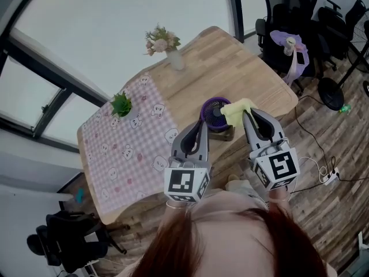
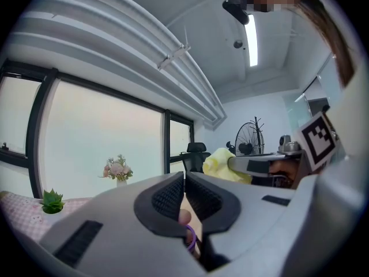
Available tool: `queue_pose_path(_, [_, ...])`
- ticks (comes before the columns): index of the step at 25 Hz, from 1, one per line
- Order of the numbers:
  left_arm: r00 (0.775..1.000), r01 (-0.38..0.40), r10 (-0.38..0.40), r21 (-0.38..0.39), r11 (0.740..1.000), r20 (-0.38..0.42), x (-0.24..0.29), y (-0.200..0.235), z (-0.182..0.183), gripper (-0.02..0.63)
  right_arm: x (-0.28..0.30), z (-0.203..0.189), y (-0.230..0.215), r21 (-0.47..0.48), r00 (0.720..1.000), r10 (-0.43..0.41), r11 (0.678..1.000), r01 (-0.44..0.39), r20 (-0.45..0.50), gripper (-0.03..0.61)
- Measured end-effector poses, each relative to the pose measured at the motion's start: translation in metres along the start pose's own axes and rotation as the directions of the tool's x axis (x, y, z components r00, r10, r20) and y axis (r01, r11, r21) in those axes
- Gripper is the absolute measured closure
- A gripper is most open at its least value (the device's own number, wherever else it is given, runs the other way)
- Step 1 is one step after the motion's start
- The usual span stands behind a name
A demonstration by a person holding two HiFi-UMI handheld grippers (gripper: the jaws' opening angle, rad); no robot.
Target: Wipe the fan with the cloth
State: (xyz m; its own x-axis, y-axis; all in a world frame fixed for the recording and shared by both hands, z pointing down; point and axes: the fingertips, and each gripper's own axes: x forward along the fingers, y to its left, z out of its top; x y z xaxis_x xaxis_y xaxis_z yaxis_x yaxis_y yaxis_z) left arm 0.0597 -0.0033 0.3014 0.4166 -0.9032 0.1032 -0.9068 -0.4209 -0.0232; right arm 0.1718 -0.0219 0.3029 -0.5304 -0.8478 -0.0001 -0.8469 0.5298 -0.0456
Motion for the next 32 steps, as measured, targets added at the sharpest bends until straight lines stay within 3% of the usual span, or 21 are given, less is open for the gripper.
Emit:
queue_pose_path(11, [0.998,0.036,-0.035,-0.021,0.999,0.05,-0.031,0.01,0.013,0.6,-0.012,0.012,0.034,-0.112,0.998,-0.047,0.993,0.044,-0.029,0.552])
queue_pose_path(32, [0.995,0.051,-0.047,-0.04,0.998,0.091,-0.063,0.035,0.024,0.6,-0.022,0.026,0.059,-0.126,0.992,-0.116,0.986,0.109,-0.049,0.554])
